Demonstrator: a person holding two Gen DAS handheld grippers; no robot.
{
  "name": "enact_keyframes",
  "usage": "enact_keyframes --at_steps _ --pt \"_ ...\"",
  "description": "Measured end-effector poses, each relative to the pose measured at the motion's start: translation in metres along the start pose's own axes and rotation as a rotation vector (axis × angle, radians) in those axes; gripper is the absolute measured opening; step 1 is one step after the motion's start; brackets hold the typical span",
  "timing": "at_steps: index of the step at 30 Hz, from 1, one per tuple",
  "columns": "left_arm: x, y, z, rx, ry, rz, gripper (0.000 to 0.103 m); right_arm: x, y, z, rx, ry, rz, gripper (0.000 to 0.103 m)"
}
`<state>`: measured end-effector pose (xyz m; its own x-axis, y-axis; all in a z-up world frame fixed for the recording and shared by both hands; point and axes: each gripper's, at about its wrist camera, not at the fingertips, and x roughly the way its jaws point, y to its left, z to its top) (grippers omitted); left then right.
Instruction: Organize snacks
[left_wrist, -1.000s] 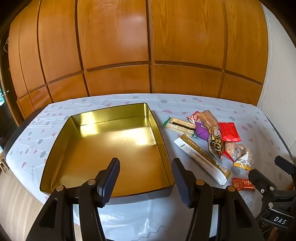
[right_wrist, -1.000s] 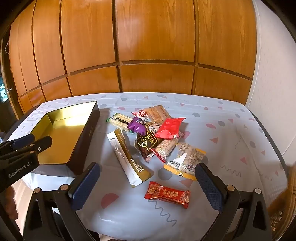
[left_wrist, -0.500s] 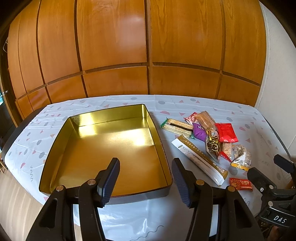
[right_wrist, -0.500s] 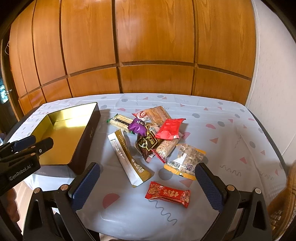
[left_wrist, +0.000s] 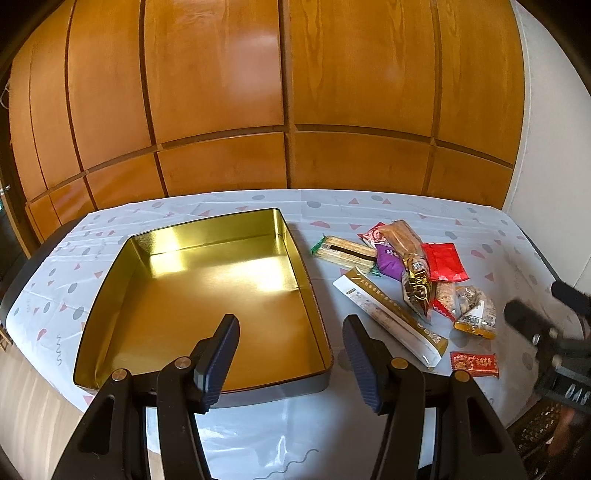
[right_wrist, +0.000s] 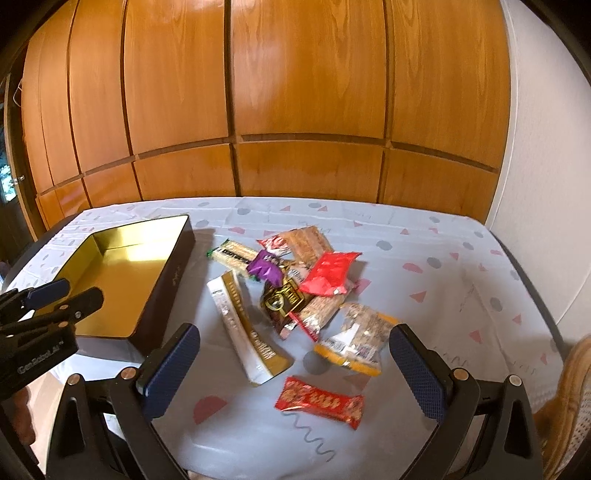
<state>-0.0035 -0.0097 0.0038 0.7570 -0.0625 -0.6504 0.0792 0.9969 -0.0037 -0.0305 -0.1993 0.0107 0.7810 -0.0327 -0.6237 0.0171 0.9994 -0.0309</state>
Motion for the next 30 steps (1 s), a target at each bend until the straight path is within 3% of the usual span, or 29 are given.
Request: enact_keyframes --at_steps 17,21,24,27,28,30 --pt "0.006 -0.016 0.004 0.028 0.033 -0.103 0.060 -0.001 -0.071 0.061 0.002 -0.092 -0.106 0.103" --pt "0.012 -0.017 0.012 -0.022 0.119 -0.271 0.060 0.007 -0.107 0.091 0.041 -0.119 -0.144 0.103" --pt "0.017 -0.023 0.018 -0.044 0.135 -0.330 0.060 0.018 -0.128 0.107 0.048 -0.136 -0.187 0.103" --pt "0.023 -0.033 0.023 -0.030 0.182 -0.361 0.055 0.040 -0.152 0.126 0.050 -0.156 -0.232 0.103" --pt "0.027 -0.039 0.025 -0.014 0.210 -0.368 0.048 0.044 -0.156 0.127 0.052 -0.155 -0.235 0.103" --pt "0.033 -0.054 0.027 0.040 0.245 -0.335 0.041 0.063 -0.166 0.128 0.055 -0.135 -0.246 0.103"
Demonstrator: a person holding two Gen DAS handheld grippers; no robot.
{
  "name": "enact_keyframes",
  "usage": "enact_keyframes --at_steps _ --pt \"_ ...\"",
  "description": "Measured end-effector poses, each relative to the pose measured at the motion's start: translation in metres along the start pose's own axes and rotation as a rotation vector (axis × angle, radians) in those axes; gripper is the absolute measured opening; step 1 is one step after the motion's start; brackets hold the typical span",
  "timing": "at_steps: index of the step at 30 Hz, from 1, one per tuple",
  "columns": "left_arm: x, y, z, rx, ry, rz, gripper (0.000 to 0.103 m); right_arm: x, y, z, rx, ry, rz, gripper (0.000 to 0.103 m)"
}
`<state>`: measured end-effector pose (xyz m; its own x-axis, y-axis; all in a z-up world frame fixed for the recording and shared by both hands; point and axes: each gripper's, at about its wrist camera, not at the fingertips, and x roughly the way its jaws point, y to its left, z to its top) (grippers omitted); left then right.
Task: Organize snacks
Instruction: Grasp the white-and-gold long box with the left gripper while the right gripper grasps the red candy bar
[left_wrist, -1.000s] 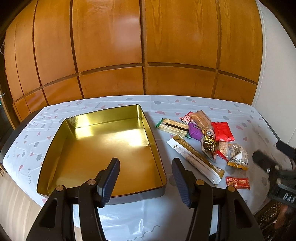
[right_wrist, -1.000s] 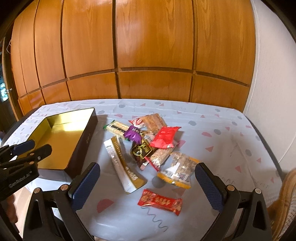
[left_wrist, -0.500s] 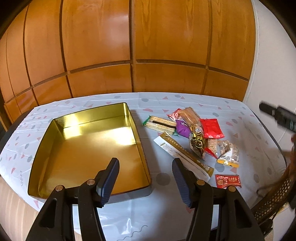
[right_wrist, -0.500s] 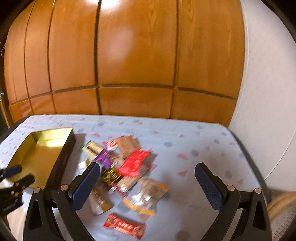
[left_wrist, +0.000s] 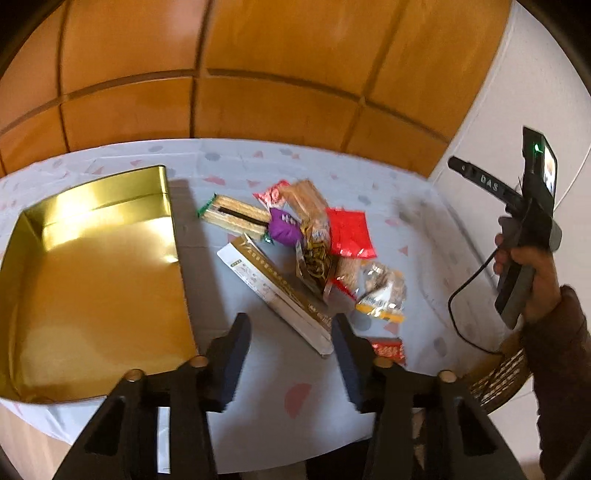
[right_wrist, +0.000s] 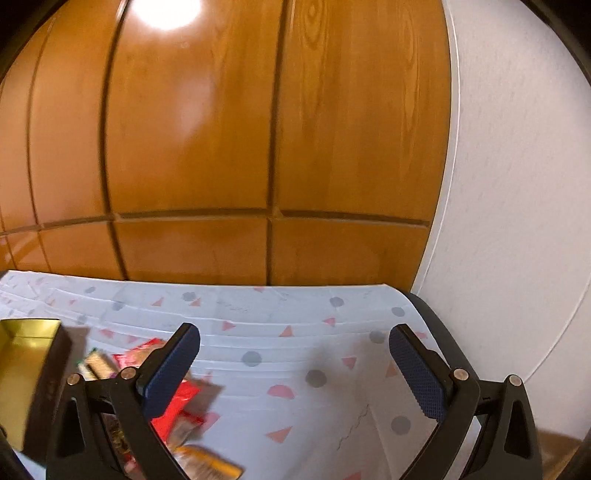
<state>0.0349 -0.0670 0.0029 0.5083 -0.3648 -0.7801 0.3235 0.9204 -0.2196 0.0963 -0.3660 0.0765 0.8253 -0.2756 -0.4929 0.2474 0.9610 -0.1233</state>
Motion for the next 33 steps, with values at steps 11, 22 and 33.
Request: enact_keyframes --at_steps 11,22,33 --pt "0.080 -0.009 0.023 -0.082 0.184 0.116 0.042 0.040 -0.012 -0.025 0.087 0.125 0.087 0.103" --pt "0.135 0.007 0.015 -0.160 0.241 0.204 0.057 0.038 0.015 -0.026 -0.020 0.123 0.179 0.103" --pt "0.120 -0.007 -0.007 0.028 0.158 0.237 0.023 0.060 0.012 -0.032 -0.009 0.219 0.158 0.098"
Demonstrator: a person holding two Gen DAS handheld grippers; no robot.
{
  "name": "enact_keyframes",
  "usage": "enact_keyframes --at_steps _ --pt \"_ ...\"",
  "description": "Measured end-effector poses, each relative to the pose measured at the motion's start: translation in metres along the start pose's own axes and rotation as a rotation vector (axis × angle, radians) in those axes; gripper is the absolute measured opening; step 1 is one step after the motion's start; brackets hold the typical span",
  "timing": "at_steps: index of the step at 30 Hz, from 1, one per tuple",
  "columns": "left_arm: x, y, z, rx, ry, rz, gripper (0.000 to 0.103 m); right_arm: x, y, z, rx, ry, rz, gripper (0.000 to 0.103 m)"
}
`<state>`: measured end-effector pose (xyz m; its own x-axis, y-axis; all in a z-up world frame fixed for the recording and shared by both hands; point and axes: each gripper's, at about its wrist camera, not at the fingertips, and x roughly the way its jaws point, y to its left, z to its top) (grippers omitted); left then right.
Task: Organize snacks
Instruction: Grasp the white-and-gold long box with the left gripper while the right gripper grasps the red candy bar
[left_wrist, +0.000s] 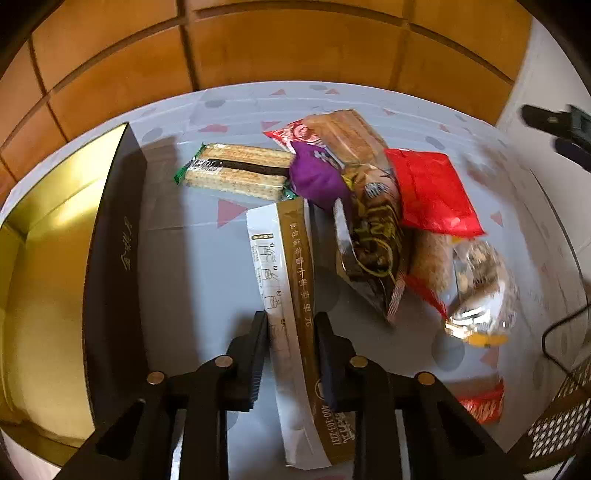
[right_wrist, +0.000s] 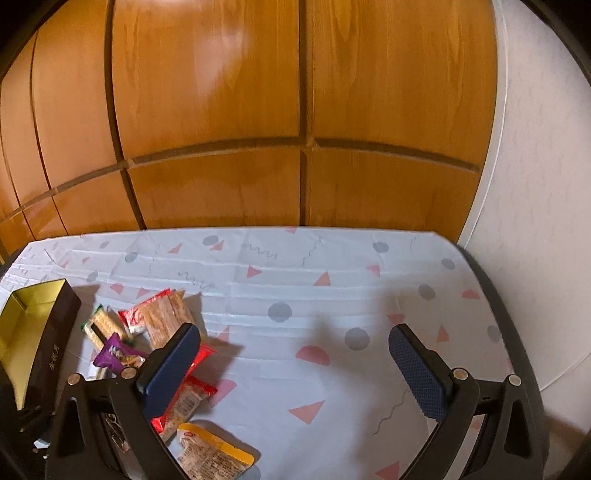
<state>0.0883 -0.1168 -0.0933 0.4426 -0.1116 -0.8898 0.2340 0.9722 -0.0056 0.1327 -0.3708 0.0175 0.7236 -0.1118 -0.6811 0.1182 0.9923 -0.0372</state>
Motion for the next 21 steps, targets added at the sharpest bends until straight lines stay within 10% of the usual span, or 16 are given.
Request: enact_keyframes --at_steps 4,12,18,21 --pt "-0.011 -0.002 -0.013 0.016 -0.017 -0.032 0.021 0.015 0.004 -0.005 -0.019 0.078 0.007 0.069" --pt "-0.052 0.012 -0.024 0.033 -0.098 -0.115 0.020 0.033 0.023 -0.021 -0.109 0.210 0.077 0.062" --pt "-0.088 0.036 -0.020 -0.005 -0.171 -0.200 0.019 0.008 0.052 -0.030 -0.125 0.266 0.536 0.062" --pt "-0.103 0.053 -0.016 -0.049 -0.199 -0.227 0.019 0.001 0.074 -0.044 -0.196 0.349 0.621 0.062"
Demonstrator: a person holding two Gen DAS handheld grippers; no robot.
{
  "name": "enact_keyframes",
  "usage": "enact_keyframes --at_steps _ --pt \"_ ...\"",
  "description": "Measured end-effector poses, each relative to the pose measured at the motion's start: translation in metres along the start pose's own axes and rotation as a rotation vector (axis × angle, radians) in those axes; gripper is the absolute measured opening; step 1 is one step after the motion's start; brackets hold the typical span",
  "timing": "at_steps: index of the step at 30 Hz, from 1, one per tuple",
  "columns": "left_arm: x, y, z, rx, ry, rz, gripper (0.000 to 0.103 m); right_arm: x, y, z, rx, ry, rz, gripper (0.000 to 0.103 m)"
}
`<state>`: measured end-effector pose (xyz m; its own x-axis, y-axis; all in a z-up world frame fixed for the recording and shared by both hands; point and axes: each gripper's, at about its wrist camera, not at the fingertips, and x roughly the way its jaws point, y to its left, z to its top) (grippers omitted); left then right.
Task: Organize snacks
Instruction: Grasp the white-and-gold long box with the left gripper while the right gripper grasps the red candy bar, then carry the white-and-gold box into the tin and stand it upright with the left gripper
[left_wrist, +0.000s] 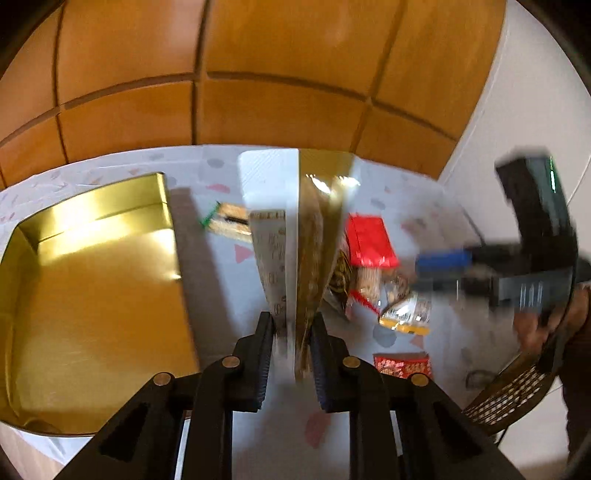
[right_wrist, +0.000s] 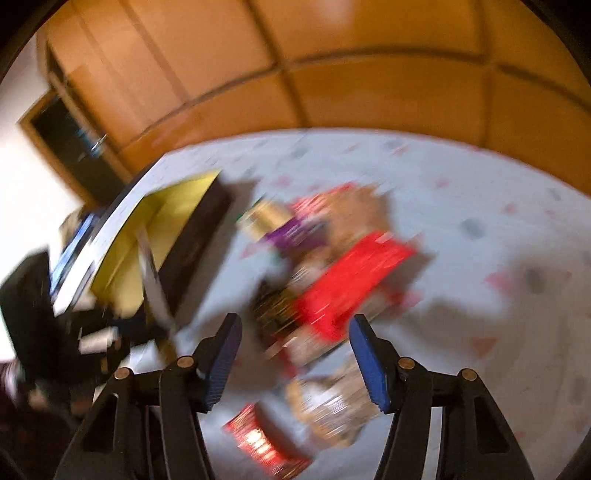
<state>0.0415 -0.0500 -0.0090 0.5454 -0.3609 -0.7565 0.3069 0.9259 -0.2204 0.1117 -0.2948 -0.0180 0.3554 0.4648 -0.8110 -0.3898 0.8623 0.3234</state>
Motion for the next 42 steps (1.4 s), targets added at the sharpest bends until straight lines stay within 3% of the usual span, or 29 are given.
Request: enact_keyframes --at_steps 4,11,13,14,16,20,24,27,29,35,39,42 --pt "-0.026 0.028 0.011 -0.080 -0.037 -0.036 0.019 0.011 0.036 -0.019 -0.128 0.129 0.037 0.062" --pt "-0.064 0.079 0.026 -0.203 -0.084 -0.048 0.019 0.056 0.066 -0.068 -0.287 0.393 -0.063 0.062" --pt "-0.070 0.092 0.031 -0.223 -0.090 -0.036 0.019 0.071 0.067 -0.078 -0.309 0.441 -0.124 0.049" --pt "-0.071 0.099 0.035 -0.230 -0.092 -0.019 0.019 0.075 0.067 -0.080 -0.322 0.447 -0.150 0.049" --pt "-0.067 0.108 0.040 -0.220 -0.083 0.024 0.019 0.072 0.069 -0.080 -0.330 0.410 -0.170 0.025" --pt "-0.045 0.123 0.057 -0.196 -0.035 0.066 0.019 0.070 0.062 -0.081 -0.287 0.381 -0.167 0.025" --pt "-0.001 0.131 0.075 -0.167 0.039 0.130 0.021 0.069 0.064 -0.085 -0.297 0.377 -0.180 0.025" --pt "0.034 0.140 0.086 -0.202 0.085 0.162 0.032 0.072 0.063 -0.085 -0.274 0.376 -0.167 0.026" --pt "0.046 0.145 0.088 -0.240 0.098 0.155 0.033 0.068 0.063 -0.083 -0.267 0.372 -0.164 0.026" --pt "0.038 0.148 0.066 -0.297 0.069 0.177 0.034 0.066 0.057 -0.081 -0.244 0.367 -0.143 0.030" --pt "0.023 0.143 0.049 -0.292 0.047 0.207 0.034 0.064 0.056 -0.076 -0.244 0.360 -0.121 0.046" --pt "0.013 0.137 0.037 -0.293 0.036 0.214 0.034 0.064 0.059 -0.074 -0.249 0.353 -0.122 0.050"
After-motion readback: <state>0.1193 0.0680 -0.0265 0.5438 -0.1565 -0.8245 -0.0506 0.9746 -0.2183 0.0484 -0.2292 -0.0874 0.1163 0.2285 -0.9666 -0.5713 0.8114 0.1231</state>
